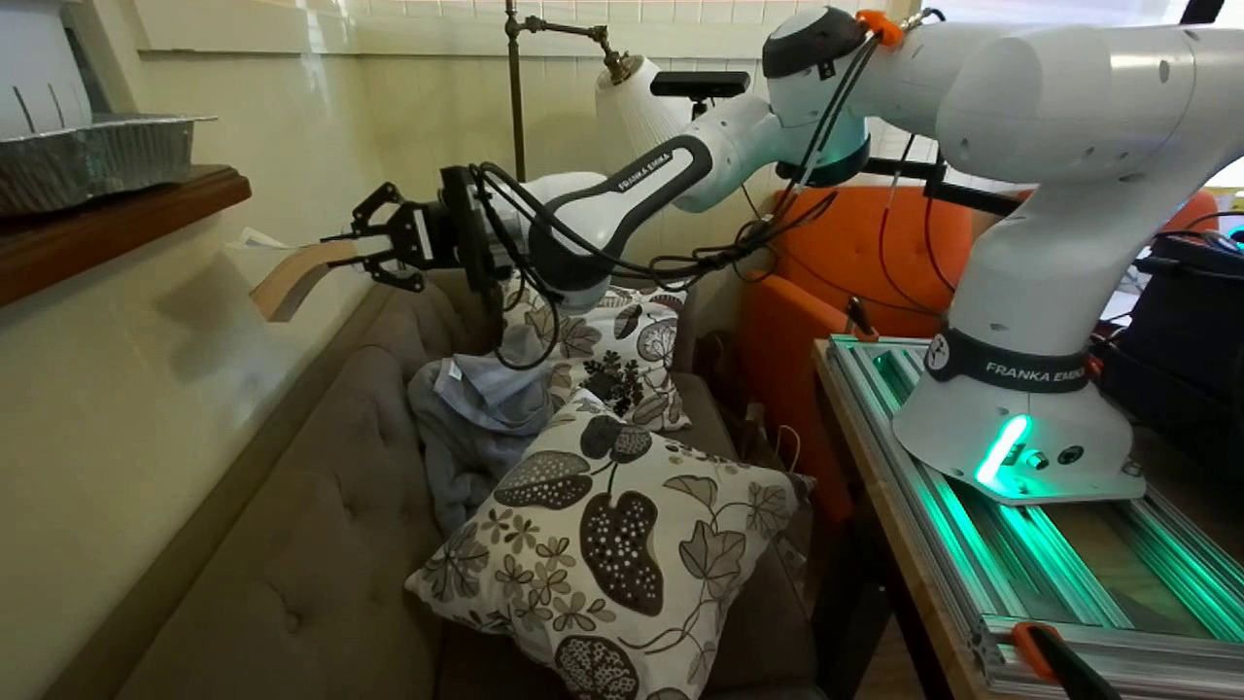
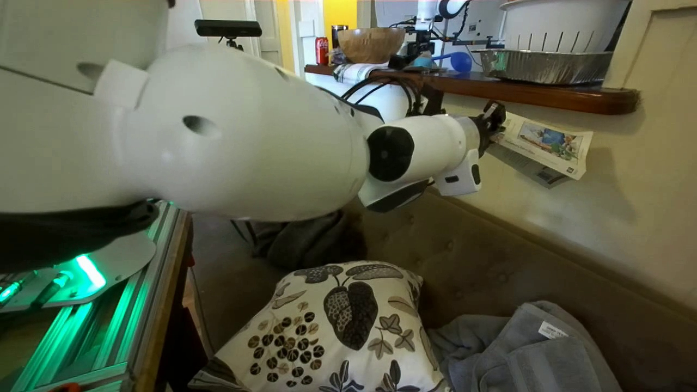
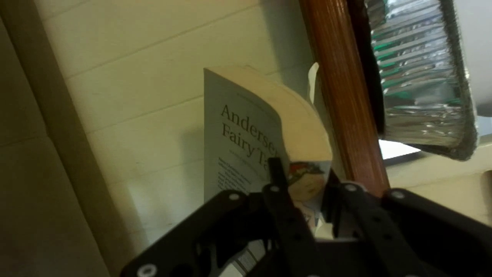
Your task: Put the book on the couch
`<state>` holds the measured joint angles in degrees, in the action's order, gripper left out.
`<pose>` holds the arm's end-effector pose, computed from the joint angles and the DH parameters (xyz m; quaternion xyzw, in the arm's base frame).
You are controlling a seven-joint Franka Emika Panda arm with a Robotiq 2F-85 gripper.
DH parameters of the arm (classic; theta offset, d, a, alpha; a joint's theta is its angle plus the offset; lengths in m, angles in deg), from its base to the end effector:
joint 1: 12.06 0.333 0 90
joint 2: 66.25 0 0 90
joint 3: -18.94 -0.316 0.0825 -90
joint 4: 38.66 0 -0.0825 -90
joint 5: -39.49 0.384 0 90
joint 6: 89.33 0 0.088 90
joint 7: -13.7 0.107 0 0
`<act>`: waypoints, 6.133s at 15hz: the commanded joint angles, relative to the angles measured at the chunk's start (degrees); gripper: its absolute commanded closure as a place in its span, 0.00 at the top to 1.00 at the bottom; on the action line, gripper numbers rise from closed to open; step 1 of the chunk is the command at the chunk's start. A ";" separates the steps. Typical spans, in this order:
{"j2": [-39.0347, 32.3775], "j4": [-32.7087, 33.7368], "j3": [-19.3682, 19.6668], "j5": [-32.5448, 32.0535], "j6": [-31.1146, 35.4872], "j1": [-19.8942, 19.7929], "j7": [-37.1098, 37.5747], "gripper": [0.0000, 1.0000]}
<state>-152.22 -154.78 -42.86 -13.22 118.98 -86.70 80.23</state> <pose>0.5834 -0.1289 0.1846 -0.5502 0.5021 -0.2841 0.6037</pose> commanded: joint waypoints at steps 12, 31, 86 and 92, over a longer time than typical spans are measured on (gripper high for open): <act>-0.03 13.84 12.52 -16.38 9.08 6.38 37.63 0.06; 0.11 32.42 22.55 -18.26 20.87 22.17 50.93 0.06; 37.39 22.00 80.04 -51.89 28.49 51.16 93.04 1.00; 51.11 14.55 97.21 -65.50 32.32 68.58 91.01 1.00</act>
<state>-107.93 -135.62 46.06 -72.33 149.96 -27.94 169.16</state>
